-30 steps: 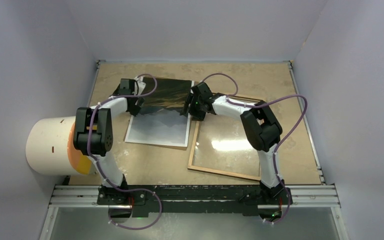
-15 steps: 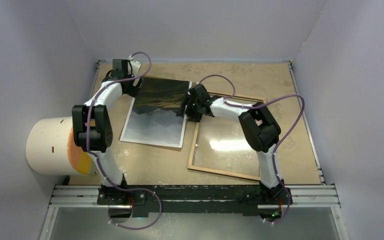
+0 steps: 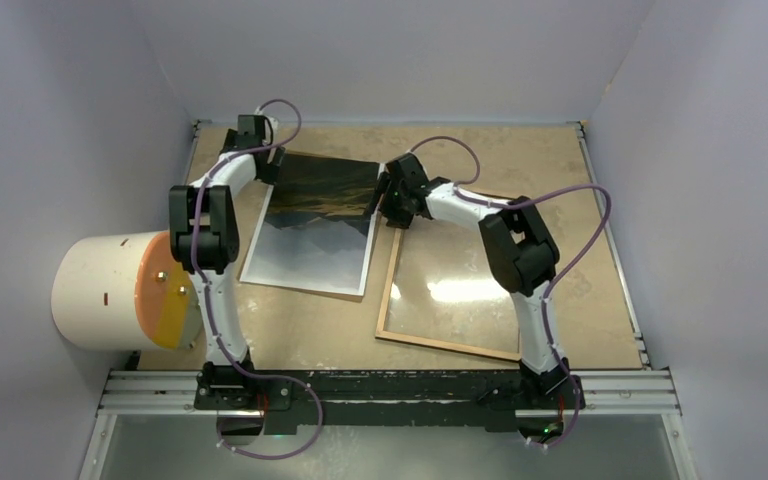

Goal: Put the photo into the frame
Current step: Adjust the photo frame item at the center of the board.

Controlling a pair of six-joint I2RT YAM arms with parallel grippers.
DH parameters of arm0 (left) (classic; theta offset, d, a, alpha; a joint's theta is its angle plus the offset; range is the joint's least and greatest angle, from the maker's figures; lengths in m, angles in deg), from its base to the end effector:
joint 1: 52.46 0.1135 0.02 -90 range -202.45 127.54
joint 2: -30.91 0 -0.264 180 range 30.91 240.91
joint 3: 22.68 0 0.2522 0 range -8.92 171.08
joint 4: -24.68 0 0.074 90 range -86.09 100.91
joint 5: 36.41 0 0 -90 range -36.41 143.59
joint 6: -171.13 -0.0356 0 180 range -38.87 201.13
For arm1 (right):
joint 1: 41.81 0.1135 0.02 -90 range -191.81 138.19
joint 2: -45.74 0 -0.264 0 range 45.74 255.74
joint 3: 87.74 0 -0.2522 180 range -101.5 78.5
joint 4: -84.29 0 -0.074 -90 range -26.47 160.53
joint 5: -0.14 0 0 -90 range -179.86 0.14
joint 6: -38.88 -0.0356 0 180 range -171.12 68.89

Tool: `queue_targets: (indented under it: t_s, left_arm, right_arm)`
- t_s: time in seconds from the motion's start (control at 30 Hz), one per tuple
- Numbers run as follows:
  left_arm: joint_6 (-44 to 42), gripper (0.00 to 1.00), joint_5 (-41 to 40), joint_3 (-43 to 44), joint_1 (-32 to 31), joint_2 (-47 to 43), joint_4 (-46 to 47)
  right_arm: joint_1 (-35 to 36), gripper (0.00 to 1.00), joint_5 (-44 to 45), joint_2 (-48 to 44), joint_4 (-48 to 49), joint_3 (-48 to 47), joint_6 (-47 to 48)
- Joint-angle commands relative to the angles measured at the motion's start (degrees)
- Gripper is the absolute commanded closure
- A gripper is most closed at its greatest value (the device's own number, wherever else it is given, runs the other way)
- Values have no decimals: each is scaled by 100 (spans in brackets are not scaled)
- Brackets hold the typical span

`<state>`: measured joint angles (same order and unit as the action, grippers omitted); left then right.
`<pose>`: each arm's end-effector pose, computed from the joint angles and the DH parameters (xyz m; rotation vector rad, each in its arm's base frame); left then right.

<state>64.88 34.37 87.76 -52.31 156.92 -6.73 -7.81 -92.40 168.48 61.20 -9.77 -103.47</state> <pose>0.4915 0.0130 0.1807 0.1770 2.3914 0.5355 0.3952 0.2685 0.1705 0.3716 2.4476 0.7625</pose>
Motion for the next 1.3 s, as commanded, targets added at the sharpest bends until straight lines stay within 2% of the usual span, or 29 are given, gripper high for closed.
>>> queue_targets:
  t_s: [0.0, 0.3, 0.7, 0.83, 1.1, 1.27]
  left_arm:
    - [464, 3, -428, 177, 145, 18, 382]
    - [606, 3, 352, 615, 125, 644, -367]
    - [500, 3, 1398, -519, -132, -244, -147]
    - [263, 3, 1459, -966, -214, -490, 71]
    - [64, 3, 1153, -1293, -225, -692, 296]
    - [-86, 3, 1050, -1613, -247, -718, 467]
  right_arm:
    - [-43, 30, 228, 297, -236, -415, 171]
    - [-154, 30, 115, 862, -198, -1005, 118]
    - [-218, 31, -252, 845, 276, -497, -156]
    - [-227, 31, -268, 768, 319, -388, -187]
    - [-208, 30, -264, 488, 257, -255, -40]
    - [-84, 26, -330, 95, 37, 222, 54]
